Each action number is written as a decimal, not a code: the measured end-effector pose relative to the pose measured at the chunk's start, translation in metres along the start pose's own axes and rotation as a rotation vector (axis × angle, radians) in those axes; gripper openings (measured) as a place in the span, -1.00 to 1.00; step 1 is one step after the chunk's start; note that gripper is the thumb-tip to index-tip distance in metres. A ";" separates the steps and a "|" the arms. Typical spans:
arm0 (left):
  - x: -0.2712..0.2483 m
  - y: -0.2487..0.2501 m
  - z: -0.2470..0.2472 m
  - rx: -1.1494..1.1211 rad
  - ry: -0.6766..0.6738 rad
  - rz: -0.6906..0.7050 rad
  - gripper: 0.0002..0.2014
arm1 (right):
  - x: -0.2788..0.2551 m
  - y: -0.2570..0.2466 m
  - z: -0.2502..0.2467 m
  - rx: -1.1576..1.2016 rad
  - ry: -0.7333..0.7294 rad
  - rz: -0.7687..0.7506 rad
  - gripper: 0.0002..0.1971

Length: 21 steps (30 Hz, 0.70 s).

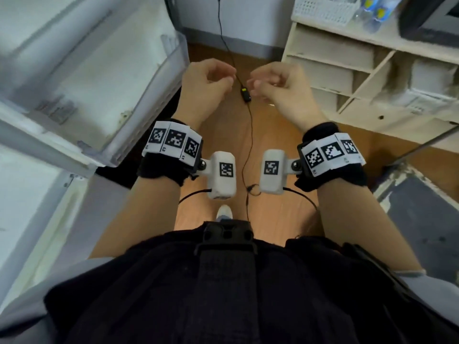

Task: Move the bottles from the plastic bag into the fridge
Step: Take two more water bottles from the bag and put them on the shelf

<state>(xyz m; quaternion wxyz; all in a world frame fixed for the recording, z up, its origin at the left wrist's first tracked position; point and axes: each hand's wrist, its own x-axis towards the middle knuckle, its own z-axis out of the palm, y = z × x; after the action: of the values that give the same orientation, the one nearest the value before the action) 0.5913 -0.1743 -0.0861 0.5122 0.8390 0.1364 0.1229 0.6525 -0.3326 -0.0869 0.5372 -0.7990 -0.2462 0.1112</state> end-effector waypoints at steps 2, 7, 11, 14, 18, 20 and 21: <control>0.033 -0.001 0.014 0.021 -0.020 0.004 -0.84 | 0.027 0.016 -0.013 0.011 0.016 0.048 -0.81; 0.133 0.003 0.040 0.027 -0.063 0.030 -0.84 | 0.114 0.038 -0.039 -0.015 0.055 0.108 -0.83; 0.211 0.010 0.050 0.018 -0.075 0.035 -0.83 | 0.184 0.046 -0.059 -0.051 0.077 0.113 -0.80; 0.260 0.008 0.057 0.043 -0.084 0.019 -0.82 | 0.230 0.055 -0.072 -0.063 0.083 0.122 -0.81; 0.329 0.000 0.067 0.056 -0.046 -0.026 -0.81 | 0.300 0.074 -0.086 -0.100 0.064 0.113 -0.83; 0.365 -0.005 0.072 0.070 -0.017 -0.055 -0.81 | 0.341 0.085 -0.092 -0.101 0.034 0.112 -0.85; 0.384 -0.008 0.073 0.076 -0.002 -0.067 -0.81 | 0.363 0.090 -0.095 -0.096 0.016 0.104 -0.85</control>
<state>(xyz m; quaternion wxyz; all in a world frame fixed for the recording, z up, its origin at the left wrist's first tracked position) 0.9739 -0.0952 -0.0998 0.4838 0.8530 0.1686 0.0996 1.0288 -0.2500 -0.1003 0.4938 -0.8364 -0.2051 0.1206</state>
